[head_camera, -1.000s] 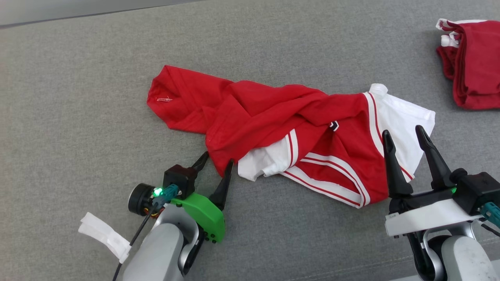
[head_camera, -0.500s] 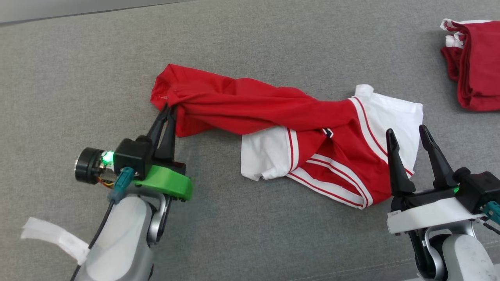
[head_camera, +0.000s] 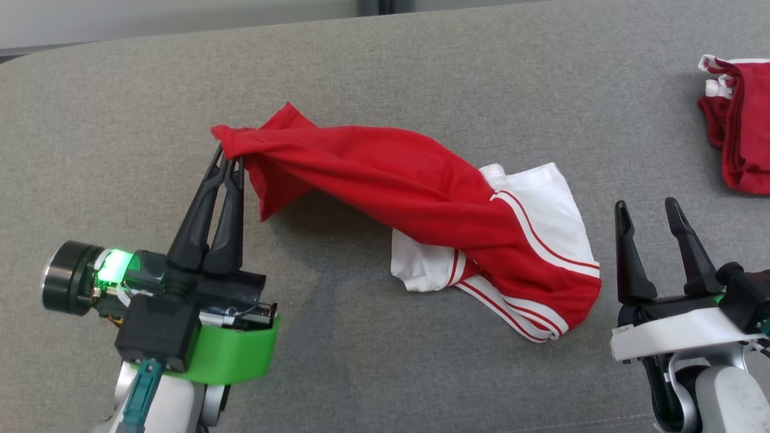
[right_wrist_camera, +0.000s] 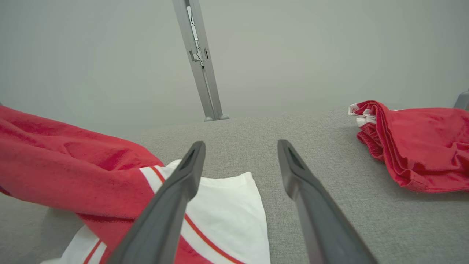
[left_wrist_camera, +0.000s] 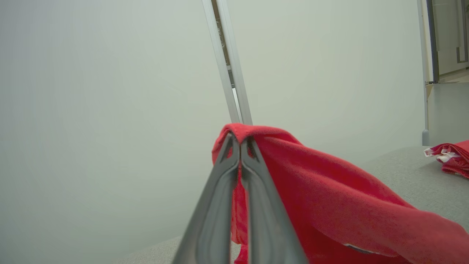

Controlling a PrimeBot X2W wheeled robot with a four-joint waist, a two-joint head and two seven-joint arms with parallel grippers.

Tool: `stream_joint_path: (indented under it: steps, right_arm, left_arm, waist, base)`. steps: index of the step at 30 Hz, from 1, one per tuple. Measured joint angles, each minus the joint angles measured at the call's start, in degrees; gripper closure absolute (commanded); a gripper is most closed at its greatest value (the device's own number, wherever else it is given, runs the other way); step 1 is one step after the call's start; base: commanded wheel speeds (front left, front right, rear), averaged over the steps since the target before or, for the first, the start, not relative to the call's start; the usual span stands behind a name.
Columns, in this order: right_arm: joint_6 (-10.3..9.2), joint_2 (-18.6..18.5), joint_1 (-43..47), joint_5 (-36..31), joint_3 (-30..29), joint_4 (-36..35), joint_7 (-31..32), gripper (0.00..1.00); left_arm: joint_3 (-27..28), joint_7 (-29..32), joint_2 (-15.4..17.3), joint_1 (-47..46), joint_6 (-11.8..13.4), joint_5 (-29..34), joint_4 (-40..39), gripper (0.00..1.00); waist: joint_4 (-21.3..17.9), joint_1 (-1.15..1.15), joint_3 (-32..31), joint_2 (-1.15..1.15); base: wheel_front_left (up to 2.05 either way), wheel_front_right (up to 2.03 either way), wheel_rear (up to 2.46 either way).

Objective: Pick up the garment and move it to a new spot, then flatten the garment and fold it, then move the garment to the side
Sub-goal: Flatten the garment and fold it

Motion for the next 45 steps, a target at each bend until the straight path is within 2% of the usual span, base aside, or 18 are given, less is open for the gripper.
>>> stream_joint_path:
  steps: [5, 10, 16, 25, 31, 33, 34, 38, 45]
  right_arm:
    - [0.0, 0.2, 0.44, 0.03, -0.64, -0.43, 0.18, 0.0]
    - [0.0, 0.44, 0.51, 0.24, -0.56, -0.49, 0.24, 0.0]
    - [0.0, 0.6, 0.33, 0.64, 0.22, -0.23, 0.21, 0.0]
    - [0.0, 0.73, 0.21, 0.78, -0.4, 0.16, 0.16, 0.0]
    - [0.0, 0.73, 0.21, 0.99, -1.16, 0.29, 0.16, 0.0]
    - [0.0, 0.73, 0.21, 0.9, -1.2, 0.27, 0.18, 0.0]
    - [0.0, 0.71, 0.2, 0.89, -1.22, 0.23, 0.18, 0.0]
    - [0.0, 0.59, 0.25, 0.53, -1.26, -0.47, 0.25, 0.0]
    - [0.0, -0.04, 1.1, -0.3, -1.38, -2.79, 1.41, 0.0]
  left_arm:
    - [-0.24, 5.84, 0.93, 3.65, 1.24, 0.51, -9.87, 1.0]
    - [0.43, 11.76, 1.31, 7.1, 1.94, -1.75, -10.47, 1.0]
    - [2.21, 12.3, 1.16, 8.59, 1.65, -6.31, 3.04, 1.0]
    - [5.73, 2.63, -0.78, 8.08, 0.54, -11.26, 25.01, 1.0]
    - [6.62, -0.13, -3.09, 8.04, -1.16, -13.84, 31.78, 1.0]
    - [7.35, -0.6, -3.87, 8.02, -1.65, -14.49, 32.98, 0.5]
    - [7.66, -0.66, -4.23, 8.02, -1.69, -14.56, 33.49, 0.0]
    - [10.5, -0.88, -5.98, 8.19, -1.7, -14.57, 31.05, 0.0]
    - [14.19, -0.94, -6.22, 11.32, -1.63, -12.77, 23.5, 0.0]
  waist:
    - [1.01, 0.0, -0.89, 0.0]
    - [1.32, 0.0, -1.04, 0.0]
    - [0.34, 0.0, -0.65, 0.0]
    - [-1.41, 0.0, 0.87, 0.0]
    - [-1.02, 0.0, 1.09, 0.0]
    - [-0.71, 0.0, 0.99, 0.0]
    - [-0.52, 0.0, 0.9, 0.0]
    - [0.22, 0.0, 0.17, 0.0]
    - [1.62, 0.0, -1.75, 0.0]
  base:
    - [0.0, 0.0, 0.0]
    - [0.0, 0.0, 0.0]
    - [0.0, 0.0, 0.0]
    - [0.0, 0.0, 0.0]
    - [0.0, 0.0, 0.0]
    - [0.0, 0.0, 0.0]
    - [0.0, 0.0, 0.0]
    - [0.0, 0.0, 0.0]
    - [0.0, 0.0, 0.0]
